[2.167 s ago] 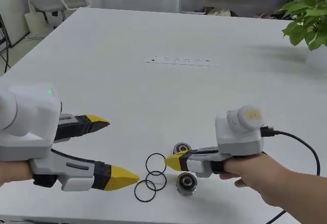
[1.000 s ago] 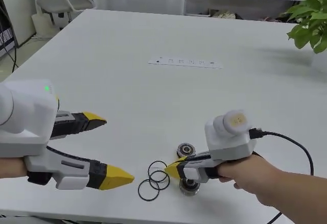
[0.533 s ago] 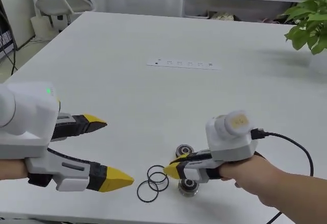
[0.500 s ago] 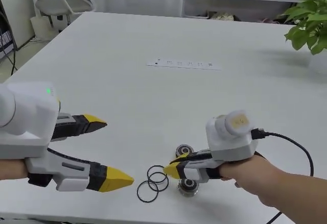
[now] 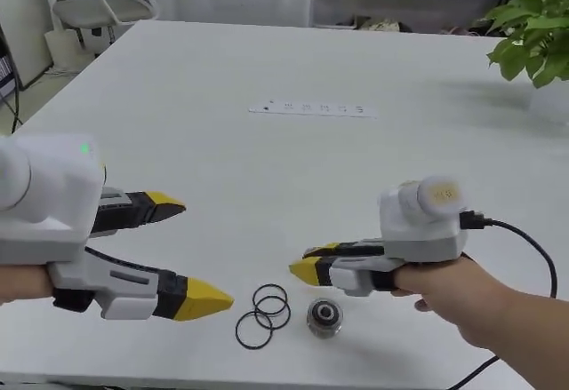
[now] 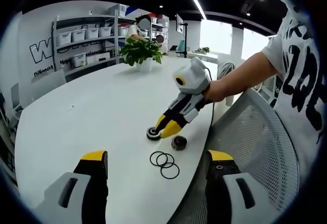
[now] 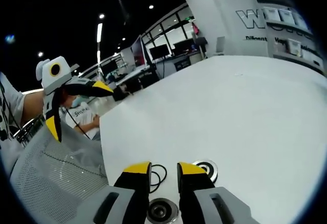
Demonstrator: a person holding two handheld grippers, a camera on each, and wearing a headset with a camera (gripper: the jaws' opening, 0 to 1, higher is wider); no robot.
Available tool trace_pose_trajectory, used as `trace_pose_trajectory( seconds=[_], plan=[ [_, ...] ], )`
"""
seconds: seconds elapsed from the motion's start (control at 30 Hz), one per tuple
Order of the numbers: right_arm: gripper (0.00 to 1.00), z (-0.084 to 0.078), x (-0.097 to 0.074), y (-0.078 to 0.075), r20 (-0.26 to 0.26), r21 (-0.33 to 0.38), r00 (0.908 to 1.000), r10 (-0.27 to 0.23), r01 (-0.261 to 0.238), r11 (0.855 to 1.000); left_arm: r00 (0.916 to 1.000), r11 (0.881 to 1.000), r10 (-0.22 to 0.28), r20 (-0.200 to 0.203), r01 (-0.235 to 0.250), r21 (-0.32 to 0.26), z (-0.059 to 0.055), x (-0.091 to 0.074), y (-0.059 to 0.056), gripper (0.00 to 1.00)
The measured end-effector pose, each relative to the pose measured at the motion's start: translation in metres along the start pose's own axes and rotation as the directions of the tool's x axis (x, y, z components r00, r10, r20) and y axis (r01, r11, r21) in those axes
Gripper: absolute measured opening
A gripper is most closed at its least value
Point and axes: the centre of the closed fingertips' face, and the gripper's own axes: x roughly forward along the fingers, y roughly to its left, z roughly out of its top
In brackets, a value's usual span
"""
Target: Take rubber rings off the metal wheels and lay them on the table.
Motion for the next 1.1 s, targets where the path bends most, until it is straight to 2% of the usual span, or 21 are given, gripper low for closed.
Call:
trace_pose_trajectory(
  seconds=[0.3, 0.5, 1.1],
  plan=[
    [0.21, 0.011, -0.012, -0.009, 0.05, 0.004, 0.9985, -0.024, 0.024, 1.0, 1.0, 1.0, -0.006, 0.004, 0.006, 0.011, 0.008, 0.008, 0.003, 0.75],
    [0.21, 0.012, -0.019, -0.018, 0.064, 0.01, 0.9966, -0.05, 0.05, 0.999, 0.9999, 1.0, -0.014, -0.003, 0.014, 0.022, 0.01, 0.016, 0.005, 0.75],
    [0.23, -0.004, -0.03, -0.041, 0.042, -0.02, 0.9923, -0.117, 0.117, 0.993, 0.9986, 0.999, -0.035, -0.039, 0.036, 0.04, 0.011, 0.047, 0.012, 0.74]
  ],
)
